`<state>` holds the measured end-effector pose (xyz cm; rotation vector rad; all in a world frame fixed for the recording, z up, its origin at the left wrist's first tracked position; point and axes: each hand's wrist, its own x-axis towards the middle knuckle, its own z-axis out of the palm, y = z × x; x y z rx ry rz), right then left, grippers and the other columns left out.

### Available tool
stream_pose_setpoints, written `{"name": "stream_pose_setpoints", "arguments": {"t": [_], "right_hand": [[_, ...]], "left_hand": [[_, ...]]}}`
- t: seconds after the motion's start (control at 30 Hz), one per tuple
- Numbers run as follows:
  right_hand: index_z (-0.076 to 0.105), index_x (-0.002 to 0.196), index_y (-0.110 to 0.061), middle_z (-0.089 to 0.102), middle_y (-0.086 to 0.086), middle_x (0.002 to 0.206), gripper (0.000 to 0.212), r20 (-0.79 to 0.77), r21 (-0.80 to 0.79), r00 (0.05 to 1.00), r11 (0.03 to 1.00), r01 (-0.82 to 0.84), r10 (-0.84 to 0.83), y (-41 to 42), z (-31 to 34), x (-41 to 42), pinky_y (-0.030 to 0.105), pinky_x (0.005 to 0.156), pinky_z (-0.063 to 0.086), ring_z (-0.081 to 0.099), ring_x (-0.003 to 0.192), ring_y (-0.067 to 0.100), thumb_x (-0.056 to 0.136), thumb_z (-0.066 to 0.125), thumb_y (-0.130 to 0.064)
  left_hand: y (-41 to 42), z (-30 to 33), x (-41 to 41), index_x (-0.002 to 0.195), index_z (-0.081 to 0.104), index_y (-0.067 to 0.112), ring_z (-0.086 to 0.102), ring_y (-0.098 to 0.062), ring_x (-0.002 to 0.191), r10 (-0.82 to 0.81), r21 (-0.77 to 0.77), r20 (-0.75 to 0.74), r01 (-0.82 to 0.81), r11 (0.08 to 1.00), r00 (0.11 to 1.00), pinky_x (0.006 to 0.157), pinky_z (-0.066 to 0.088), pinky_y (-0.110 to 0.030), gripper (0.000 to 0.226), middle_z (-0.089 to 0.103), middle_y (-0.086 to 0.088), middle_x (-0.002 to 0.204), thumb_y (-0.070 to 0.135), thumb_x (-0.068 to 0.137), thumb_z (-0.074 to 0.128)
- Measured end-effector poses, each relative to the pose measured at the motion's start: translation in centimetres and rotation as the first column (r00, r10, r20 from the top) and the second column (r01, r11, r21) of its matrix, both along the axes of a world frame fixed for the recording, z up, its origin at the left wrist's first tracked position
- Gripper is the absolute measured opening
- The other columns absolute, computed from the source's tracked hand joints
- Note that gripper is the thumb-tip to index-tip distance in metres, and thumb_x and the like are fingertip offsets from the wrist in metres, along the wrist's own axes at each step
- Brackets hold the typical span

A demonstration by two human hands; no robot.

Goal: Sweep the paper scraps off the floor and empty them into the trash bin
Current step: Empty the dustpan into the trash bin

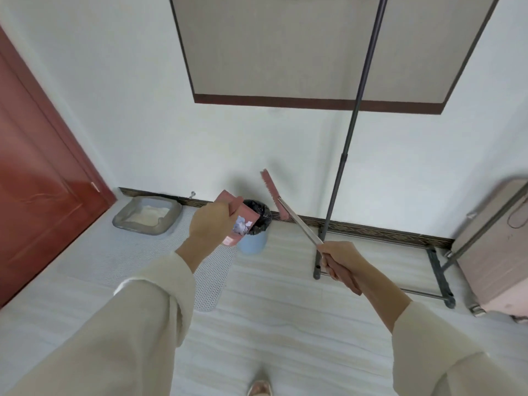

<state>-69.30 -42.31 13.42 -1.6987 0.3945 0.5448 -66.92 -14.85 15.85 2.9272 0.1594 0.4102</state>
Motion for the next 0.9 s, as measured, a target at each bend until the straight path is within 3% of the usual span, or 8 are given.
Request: {"name": "stream_pose_setpoints", "arguments": {"t": [0.13, 0.23, 0.3, 0.4, 0.5, 0.57, 0.8, 0.9], "right_hand": [[0.053, 0.077, -0.006, 0.052, 0.003, 0.045, 0.013, -0.056, 0.0, 0.995, 0.997, 0.082, -0.082, 2.4, -0.5, 5.9, 0.016, 0.034, 0.032, 0.041, 0.03, 0.012, 0.09, 0.054, -0.011], [0.055, 0.082, -0.005, 0.052, 0.003, 0.045, 0.008, -0.096, -0.009, 0.986, 0.991, 0.134, -0.134, 2.8, -1.7, 8.8, 0.016, 0.035, 0.032, 0.041, 0.031, 0.012, 0.088, 0.053, -0.009], [0.054, 0.08, -0.007, 0.052, 0.002, 0.044, 0.008, -0.123, -0.004, 0.98, 0.988, 0.157, -0.156, 2.8, -2.5, 10.3, 0.016, 0.034, 0.032, 0.04, 0.031, 0.012, 0.088, 0.052, -0.008], [0.053, 0.076, -0.009, 0.052, 0.002, 0.042, 0.013, -0.158, -0.016, 0.971, 0.984, 0.18, -0.18, 2.4, -3.7, 12.4, 0.015, 0.034, 0.032, 0.041, 0.03, 0.012, 0.089, 0.053, -0.009], [0.051, 0.073, -0.009, 0.053, 0.002, 0.041, 0.015, -0.191, -0.03, 0.964, 0.983, 0.18, -0.182, 2.0, -5.0, 13.6, 0.015, 0.034, 0.032, 0.041, 0.03, 0.012, 0.089, 0.053, -0.009], [0.053, 0.075, -0.008, 0.053, 0.002, 0.041, 0.014, -0.223, -0.026, 0.958, 0.983, 0.182, -0.183, 1.7, -5.8, 14.3, 0.015, 0.034, 0.033, 0.042, 0.029, 0.012, 0.089, 0.053, -0.01], [0.05, 0.078, -0.011, 0.054, 0.001, 0.043, 0.012, -0.27, 0.023, 0.956, 0.991, 0.128, -0.118, 0.2, -7.3, 15.8, 0.016, 0.033, 0.034, 0.042, 0.03, 0.012, 0.089, 0.054, -0.013], [0.049, 0.079, -0.012, 0.054, 0.0, 0.044, 0.012, -0.256, 0.035, 0.962, 0.994, 0.102, -0.089, -0.2, -7.4, 16.0, 0.015, 0.034, 0.033, 0.042, 0.03, 0.011, 0.09, 0.053, -0.015]], "left_hand": [[3.0, -0.9, 7.4, 0.084, 0.061, 0.002, 0.062, -0.026, 0.058, -0.212, 0.271, -0.021, 0.21, 0.939, 0.977, 0.046, 0.036, -0.025, 0.044, 0.049, -0.006, 0.061, 0.043, 0.093, 0.046], [3.7, -2.1, 12.1, 0.088, 0.061, 0.01, 0.063, -0.019, 0.057, -0.297, 0.49, -0.15, 0.332, 0.806, 0.943, 0.045, 0.038, -0.023, 0.049, 0.061, -0.004, 0.066, 0.051, 0.095, 0.036], [3.6, -2.9, 14.4, 0.079, 0.061, 0.012, 0.063, -0.016, 0.055, -0.342, 0.564, -0.231, 0.411, 0.716, 0.911, 0.043, 0.037, -0.021, 0.044, 0.066, -0.004, 0.069, 0.05, 0.093, 0.043], [2.9, -4.8, 16.3, 0.085, 0.056, 0.01, 0.065, -0.02, 0.067, -0.391, 0.581, -0.423, 0.576, 0.576, 0.818, 0.051, 0.044, -0.024, 0.025, 0.066, -0.004, 0.077, 0.029, 0.097, 0.046], [1.8, -7.3, 16.6, 0.095, 0.056, 0.009, 0.065, -0.02, 0.077, -0.364, 0.558, -0.578, 0.679, 0.477, 0.73, 0.044, 0.029, -0.023, 0.014, 0.066, -0.001, 0.084, 0.015, 0.096, 0.043], [0.7, -8.6, 16.5, 0.097, 0.058, 0.01, 0.065, -0.021, 0.081, -0.329, 0.536, -0.645, 0.716, 0.447, 0.689, 0.043, 0.022, -0.023, 0.014, 0.066, 0.0, 0.089, 0.007, 0.093, 0.045], [-2.6, -11.0, 17.5, 0.099, 0.06, 0.012, 0.063, -0.02, 0.088, -0.284, 0.502, -0.721, 0.759, 0.415, 0.632, 0.057, 0.035, -0.028, 0.018, 0.065, 0.001, 0.095, 0.001, 0.09, 0.049], [-2.8, -11.0, 17.8, 0.098, 0.059, 0.012, 0.064, -0.021, 0.085, -0.276, 0.514, -0.717, 0.752, 0.413, 0.641, 0.051, 0.032, -0.027, 0.018, 0.066, 0.001, 0.091, 0.0, 0.089, 0.05]]}}
